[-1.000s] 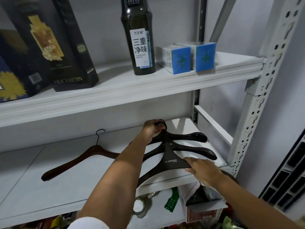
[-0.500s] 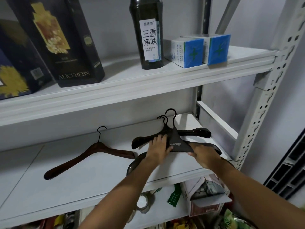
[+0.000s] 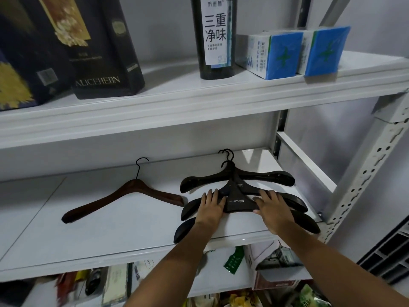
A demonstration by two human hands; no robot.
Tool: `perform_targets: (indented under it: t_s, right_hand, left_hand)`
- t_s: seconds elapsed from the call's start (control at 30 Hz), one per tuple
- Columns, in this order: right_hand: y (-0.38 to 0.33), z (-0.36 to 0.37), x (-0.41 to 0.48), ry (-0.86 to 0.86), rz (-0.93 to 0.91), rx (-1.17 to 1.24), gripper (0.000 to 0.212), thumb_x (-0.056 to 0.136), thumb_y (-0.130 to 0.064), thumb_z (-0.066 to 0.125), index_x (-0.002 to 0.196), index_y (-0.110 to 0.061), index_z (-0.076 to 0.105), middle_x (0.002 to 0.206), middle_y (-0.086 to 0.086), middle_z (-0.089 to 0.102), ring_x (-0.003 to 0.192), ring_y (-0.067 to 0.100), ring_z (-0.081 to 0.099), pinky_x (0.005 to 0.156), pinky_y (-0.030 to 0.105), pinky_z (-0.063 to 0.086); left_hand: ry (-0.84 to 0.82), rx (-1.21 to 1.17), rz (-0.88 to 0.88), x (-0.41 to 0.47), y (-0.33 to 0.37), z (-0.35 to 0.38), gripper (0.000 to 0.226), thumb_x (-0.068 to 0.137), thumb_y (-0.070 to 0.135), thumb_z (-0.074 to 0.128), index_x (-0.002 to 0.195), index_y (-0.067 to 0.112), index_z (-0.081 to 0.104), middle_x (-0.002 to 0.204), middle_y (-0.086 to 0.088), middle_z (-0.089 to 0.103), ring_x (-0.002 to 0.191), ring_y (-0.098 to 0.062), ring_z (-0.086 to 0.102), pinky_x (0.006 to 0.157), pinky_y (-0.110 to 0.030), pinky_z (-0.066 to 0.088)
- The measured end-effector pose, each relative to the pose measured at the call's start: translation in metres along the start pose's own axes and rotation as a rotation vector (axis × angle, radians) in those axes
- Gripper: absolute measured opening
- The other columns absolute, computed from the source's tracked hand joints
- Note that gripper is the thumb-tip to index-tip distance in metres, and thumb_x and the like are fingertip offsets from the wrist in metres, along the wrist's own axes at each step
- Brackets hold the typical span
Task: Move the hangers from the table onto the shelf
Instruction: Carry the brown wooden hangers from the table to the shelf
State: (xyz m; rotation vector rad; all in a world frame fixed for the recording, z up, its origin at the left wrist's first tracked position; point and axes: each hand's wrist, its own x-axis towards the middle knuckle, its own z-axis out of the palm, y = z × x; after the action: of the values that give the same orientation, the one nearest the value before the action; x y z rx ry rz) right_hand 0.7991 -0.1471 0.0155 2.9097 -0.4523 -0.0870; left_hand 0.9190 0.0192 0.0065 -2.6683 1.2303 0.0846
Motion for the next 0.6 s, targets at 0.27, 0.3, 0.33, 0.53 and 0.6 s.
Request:
perform_targets:
  t_s: [0.27,0.3,0.33,0.53,0.6]
  right_hand:
    - [0.016,0.039,0.016,0.045,0.162,0.091,0.06,0.059,-0.031,0.089,0.111,-0.005,0.071,0.112,0.023,0.067,0.098,0.041,0.066,0.082,0.051,0.054]
    - [0.018,0.04,0.018,0.045,0.171,0.115,0.06,0.056,-0.031,0.09,0.108,-0.005,0.072,0.11,0.023,0.068,0.095,0.041,0.067,0.079,0.051,0.055]
    - [0.019,0.041,0.02,0.031,0.172,0.137,0.06,0.055,-0.03,0.091,0.107,-0.005,0.073,0.108,0.023,0.068,0.094,0.041,0.067,0.078,0.051,0.055]
    - [0.023,0.034,0.025,0.021,0.191,0.177,0.057,0.085,-0.031,0.069,0.134,-0.006,0.054,0.139,0.024,0.048,0.124,0.044,0.048,0.104,0.053,0.04]
    - [0.021,0.029,0.026,-0.013,0.198,0.191,0.058,0.101,-0.036,0.039,0.151,-0.013,0.025,0.157,0.017,0.02,0.142,0.037,0.021,0.117,0.045,0.017]
  left_hand:
    - [-0.084,-0.105,-0.039,0.022,0.015,0.005,0.062,0.1,0.047,0.022,0.152,0.024,-0.003,0.159,-0.018,-0.007,0.145,-0.041,-0.008,0.12,-0.049,-0.002]
    - [-0.082,-0.104,-0.035,0.024,0.016,0.005,0.062,0.101,0.046,0.022,0.152,0.024,-0.003,0.159,-0.018,-0.008,0.145,-0.041,-0.009,0.119,-0.049,-0.003]
    - [-0.083,-0.102,-0.031,0.026,0.016,0.005,0.062,0.101,0.046,0.022,0.152,0.024,-0.004,0.159,-0.018,-0.008,0.145,-0.04,-0.009,0.119,-0.049,-0.003]
    - [-0.11,-0.103,-0.023,0.039,0.016,0.002,0.061,0.101,0.044,0.023,0.152,0.025,-0.006,0.159,-0.016,-0.012,0.146,-0.038,-0.012,0.119,-0.047,-0.005]
    - [-0.105,-0.103,-0.02,0.042,0.015,0.0,0.06,0.102,0.042,0.023,0.152,0.024,-0.005,0.159,-0.016,-0.011,0.146,-0.038,-0.011,0.119,-0.047,-0.004]
